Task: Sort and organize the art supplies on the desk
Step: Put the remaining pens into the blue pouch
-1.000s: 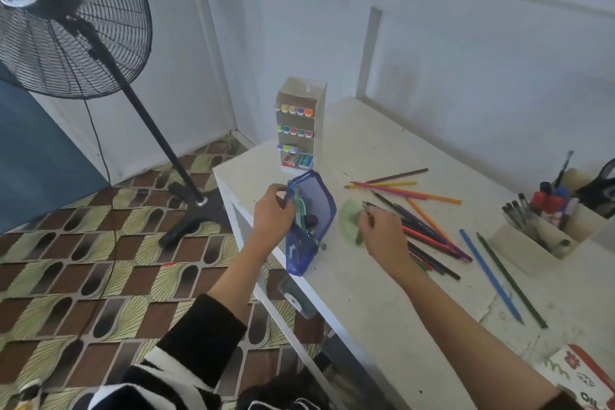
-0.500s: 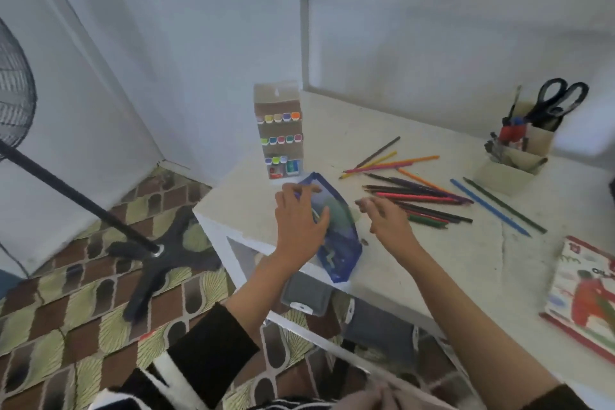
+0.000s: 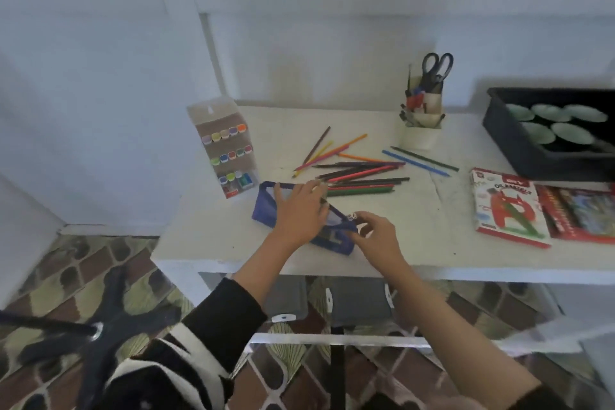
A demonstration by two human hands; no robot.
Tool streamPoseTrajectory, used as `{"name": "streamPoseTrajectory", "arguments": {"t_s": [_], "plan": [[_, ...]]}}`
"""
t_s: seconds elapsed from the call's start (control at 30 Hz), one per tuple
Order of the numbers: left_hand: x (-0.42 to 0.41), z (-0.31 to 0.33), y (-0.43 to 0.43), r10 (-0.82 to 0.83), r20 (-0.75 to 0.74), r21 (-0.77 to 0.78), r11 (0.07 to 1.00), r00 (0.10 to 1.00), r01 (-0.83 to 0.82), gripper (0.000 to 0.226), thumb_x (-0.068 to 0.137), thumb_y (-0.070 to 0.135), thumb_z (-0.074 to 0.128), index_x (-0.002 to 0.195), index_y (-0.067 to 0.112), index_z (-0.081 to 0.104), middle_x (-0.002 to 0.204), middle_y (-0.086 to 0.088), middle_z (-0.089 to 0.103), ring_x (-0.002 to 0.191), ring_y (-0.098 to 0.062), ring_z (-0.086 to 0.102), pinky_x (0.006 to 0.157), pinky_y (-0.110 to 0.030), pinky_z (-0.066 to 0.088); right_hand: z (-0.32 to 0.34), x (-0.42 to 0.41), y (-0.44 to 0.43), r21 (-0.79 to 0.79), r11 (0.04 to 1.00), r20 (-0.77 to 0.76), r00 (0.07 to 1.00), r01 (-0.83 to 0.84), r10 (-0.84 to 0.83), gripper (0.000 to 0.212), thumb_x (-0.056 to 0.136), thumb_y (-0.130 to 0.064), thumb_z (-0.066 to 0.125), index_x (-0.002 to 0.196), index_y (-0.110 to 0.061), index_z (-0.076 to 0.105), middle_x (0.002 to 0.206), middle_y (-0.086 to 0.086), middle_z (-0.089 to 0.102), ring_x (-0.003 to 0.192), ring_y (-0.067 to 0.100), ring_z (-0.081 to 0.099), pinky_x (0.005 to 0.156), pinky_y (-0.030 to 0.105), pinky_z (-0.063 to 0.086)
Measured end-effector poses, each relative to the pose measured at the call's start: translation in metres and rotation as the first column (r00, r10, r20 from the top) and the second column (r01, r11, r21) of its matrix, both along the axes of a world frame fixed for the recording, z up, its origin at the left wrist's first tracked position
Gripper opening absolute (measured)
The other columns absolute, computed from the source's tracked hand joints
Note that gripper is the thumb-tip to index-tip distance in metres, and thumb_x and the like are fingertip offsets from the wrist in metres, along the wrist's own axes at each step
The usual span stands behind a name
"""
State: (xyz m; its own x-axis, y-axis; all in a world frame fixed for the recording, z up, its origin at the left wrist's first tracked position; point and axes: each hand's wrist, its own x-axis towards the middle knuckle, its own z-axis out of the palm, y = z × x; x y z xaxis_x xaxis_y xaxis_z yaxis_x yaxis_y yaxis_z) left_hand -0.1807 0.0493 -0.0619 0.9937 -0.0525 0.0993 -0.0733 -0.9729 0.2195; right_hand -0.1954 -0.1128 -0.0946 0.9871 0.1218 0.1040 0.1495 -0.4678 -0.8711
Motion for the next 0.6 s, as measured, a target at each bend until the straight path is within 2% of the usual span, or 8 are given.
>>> {"name": "streamPoseTrajectory", "arguments": {"t_s": [0.07, 0.13, 0.2, 0.33, 0.43, 0.5, 0.6], "plan": [[0.004, 0.002, 0.0, -0.072, -0.02, -0.083, 0.994, 0.997, 0.071, 0.035, 0.1, 0.028, 0.042, 0.135, 0.026, 0.047, 0.14, 0.004, 0.047, 0.13, -0.018, 0.039, 0.112, -0.051, 0.019, 0.003, 0.002, -0.006, -0.003, 0.997, 0.03, 0.997, 0.074, -0.074, 0.025, 0.073, 0.003, 0.073, 0.093, -0.011, 0.066, 0.079, -0.002, 0.061, 0.057, 0.017, 0.051, 0.054, 0.007, 0.039], [0.004, -0.002, -0.002, -0.171, 0.096, -0.217, 0.958, 0.981, 0.188, 0.031, 0.096, 0.018, 0.05, 0.127, 0.019, 0.058, 0.13, -0.002, 0.056, 0.12, -0.023, 0.049, 0.103, -0.042, 0.037, 0.005, 0.005, -0.013, 0.023, 0.996, 0.023, 0.996, 0.083, -0.084, 0.027, 0.073, 0.005, 0.071, 0.091, -0.012, 0.065, 0.08, 0.0, 0.062, 0.052, 0.015, 0.053, 0.05, 0.014, 0.042], [0.0, -0.007, -0.003, -0.219, 0.182, -0.313, 0.911, 0.959, 0.268, 0.033, 0.09, 0.007, 0.058, 0.123, 0.013, 0.062, 0.123, -0.007, 0.06, 0.112, -0.024, 0.055, 0.095, -0.036, 0.045, 0.005, 0.009, -0.021, 0.075, 0.991, -0.003, 0.994, 0.111, -0.111, 0.024, 0.075, 0.008, 0.069, 0.089, -0.011, 0.063, 0.08, 0.002, 0.062, 0.046, 0.008, 0.055, 0.046, 0.015, 0.044], [0.002, -0.005, -0.006, -0.214, 0.154, -0.352, 0.9, 0.965, 0.256, 0.034, 0.084, 0.001, 0.064, 0.116, 0.012, 0.065, 0.114, -0.002, 0.062, 0.096, -0.019, 0.059, 0.086, -0.034, 0.048, 0.001, 0.014, -0.035, 0.096, 0.988, -0.031, 0.993, 0.119, -0.117, 0.02, 0.078, 0.01, 0.065, 0.096, 0.002, 0.067, 0.084, 0.009, 0.067, 0.056, 0.0, 0.063, 0.055, 0.017, 0.051], [0.011, 0.002, -0.007, -0.284, 0.091, -0.257, 0.919, 0.955, 0.298, 0.021, 0.079, -0.001, 0.065, 0.096, 0.01, 0.067, 0.091, -0.003, 0.067, 0.082, -0.022, 0.062, 0.077, -0.037, 0.047, -0.001, 0.011, -0.04, 0.09, 0.99, -0.04, 0.994, 0.109, -0.106, 0.02, 0.079, 0.01, 0.064, 0.097, 0.002, 0.067, 0.086, 0.008, 0.067, 0.062, 0.0, 0.065, 0.06, 0.018, 0.053], [0.017, 0.004, -0.007, -0.281, 0.064, -0.323, 0.902, 0.958, 0.286, 0.014, 0.078, -0.002, 0.066, 0.088, 0.007, 0.068, 0.081, -0.004, 0.068, 0.076, -0.02, 0.061, 0.074, -0.035, 0.05, -0.002, 0.01, -0.04, 0.095, 0.99, -0.04, 0.994, 0.102, -0.099, 0.018, 0.081, 0.009, 0.063, 0.096, 0.001, 0.067, 0.084, 0.005, 0.068, 0.064, 0.005, 0.067, 0.064, 0.024, 0.056], [0.02, 0.005, -0.006, -0.262, 0.029, -0.432, 0.867, 0.965, 0.249, 0.012, 0.077, 0.0, 0.071, 0.084, 0.01, 0.072, 0.074, 0.004, 0.064, 0.069, -0.009, 0.057, 0.07, -0.027, 0.048, 0.001, 0.011, -0.042, 0.118, 0.987, -0.057, 0.993, 0.109, -0.103, 0.014, 0.083, 0.005, 0.064, 0.097, 0.003, 0.065, 0.085, 0.007, 0.067, 0.063, 0.012, 0.069, 0.067, 0.03, 0.058]]}}
